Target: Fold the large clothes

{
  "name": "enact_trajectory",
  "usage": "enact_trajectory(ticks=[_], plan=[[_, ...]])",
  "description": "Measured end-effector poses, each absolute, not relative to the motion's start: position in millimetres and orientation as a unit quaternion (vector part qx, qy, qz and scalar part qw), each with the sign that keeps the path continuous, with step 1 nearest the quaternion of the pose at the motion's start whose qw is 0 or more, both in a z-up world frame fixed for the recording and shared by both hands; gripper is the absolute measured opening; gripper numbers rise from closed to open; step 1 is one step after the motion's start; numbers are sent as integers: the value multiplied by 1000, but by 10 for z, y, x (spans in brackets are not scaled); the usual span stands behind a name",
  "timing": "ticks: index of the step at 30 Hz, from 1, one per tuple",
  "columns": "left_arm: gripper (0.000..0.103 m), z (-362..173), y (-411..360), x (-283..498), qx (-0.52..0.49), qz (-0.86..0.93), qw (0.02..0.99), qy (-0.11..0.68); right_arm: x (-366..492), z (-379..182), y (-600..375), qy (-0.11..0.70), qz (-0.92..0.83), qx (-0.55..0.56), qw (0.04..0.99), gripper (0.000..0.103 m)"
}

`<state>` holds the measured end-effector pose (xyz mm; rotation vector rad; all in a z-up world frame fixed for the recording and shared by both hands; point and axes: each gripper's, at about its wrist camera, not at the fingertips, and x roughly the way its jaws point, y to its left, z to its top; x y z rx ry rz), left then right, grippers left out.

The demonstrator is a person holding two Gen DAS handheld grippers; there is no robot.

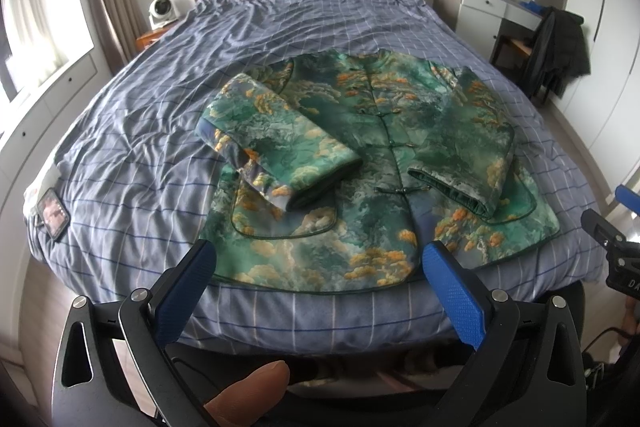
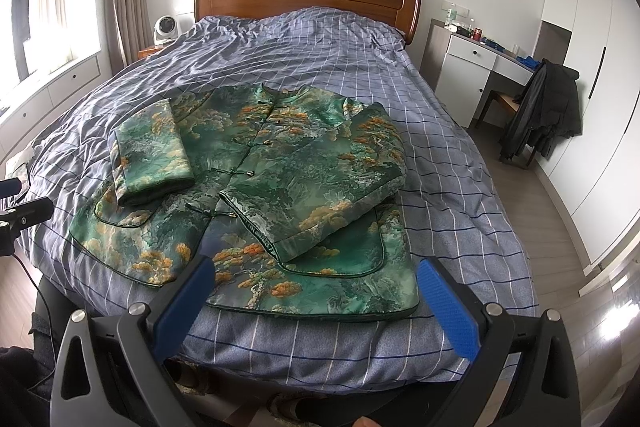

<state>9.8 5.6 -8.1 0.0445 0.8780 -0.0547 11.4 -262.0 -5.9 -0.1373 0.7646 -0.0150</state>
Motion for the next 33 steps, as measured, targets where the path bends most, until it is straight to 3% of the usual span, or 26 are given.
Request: enact_trajectory(ticks=[33], plan=[[103,-176,61,85,24,-28,902,430,118,-72,-2564,371,3,-77,926,103]])
